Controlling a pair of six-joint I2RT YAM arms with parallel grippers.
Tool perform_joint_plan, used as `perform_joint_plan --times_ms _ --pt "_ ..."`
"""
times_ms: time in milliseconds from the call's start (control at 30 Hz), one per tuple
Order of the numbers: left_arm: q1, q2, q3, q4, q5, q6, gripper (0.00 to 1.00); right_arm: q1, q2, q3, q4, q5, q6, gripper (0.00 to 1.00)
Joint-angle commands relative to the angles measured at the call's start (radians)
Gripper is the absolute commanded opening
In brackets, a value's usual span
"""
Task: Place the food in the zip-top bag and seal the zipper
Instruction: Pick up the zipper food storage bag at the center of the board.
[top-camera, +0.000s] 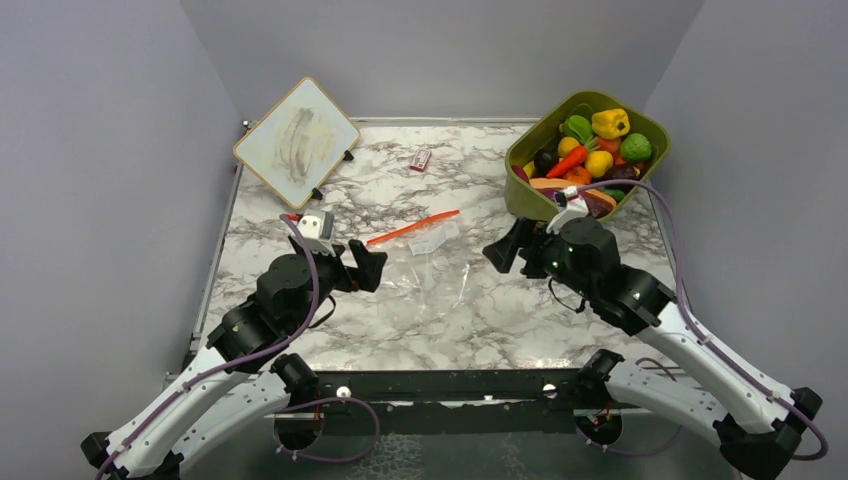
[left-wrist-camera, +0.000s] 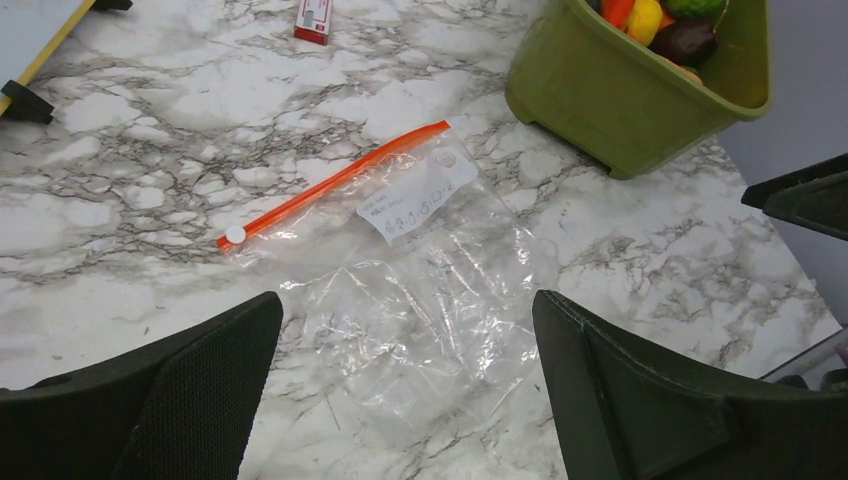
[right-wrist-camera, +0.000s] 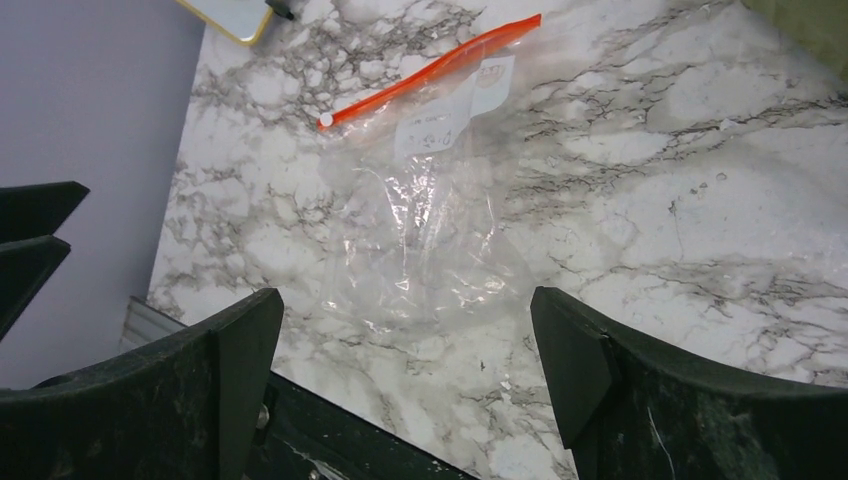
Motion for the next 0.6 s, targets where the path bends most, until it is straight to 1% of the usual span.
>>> perform_joint_plan --times_ms 0,67,133,167,267,367,467,567 --pt "-0.005 -0.017 0.010 -0.037 -0.058 0.066 1.00 -0.006 0.068 -0.032 0.125 -0.106 -0.110 0.96" --pt "-0.006 -0.028 -0.001 -0.040 -0.071 0.067 1.00 -0.006 0.109 -0.039 0.136 -0.109 -0.109 0.94" --pt "-0.006 -0.039 -0.011 -0.038 -0.077 0.071 0.99 -0.006 0.143 -0.062 0.174 -0.131 -0.137 0.89" --pt "-0.005 -0.042 -0.015 -0.039 -0.084 0.073 1.00 -0.006 0.160 -0.075 0.198 -0.145 -0.147 0.86" --pt "-0.006 -0.045 -0.033 -0.039 -0.092 0.085 1.00 -0.006 0.214 -0.106 0.257 -0.166 -0.164 0.69" --pt "-0.005 -0.038 -0.047 -0.043 -0.073 0.095 1.00 -0.006 0.275 -0.113 0.294 -0.166 -0.168 0.58" --pt "-0.006 -0.032 -0.045 -0.040 -0.058 0.101 1.00 -0.006 0.349 -0.107 0.327 -0.121 -0.156 0.54" --pt "-0.005 -0.020 -0.051 -0.038 -0.057 0.128 1.00 -0.006 0.436 -0.086 0.355 -0.099 -0.164 0.53"
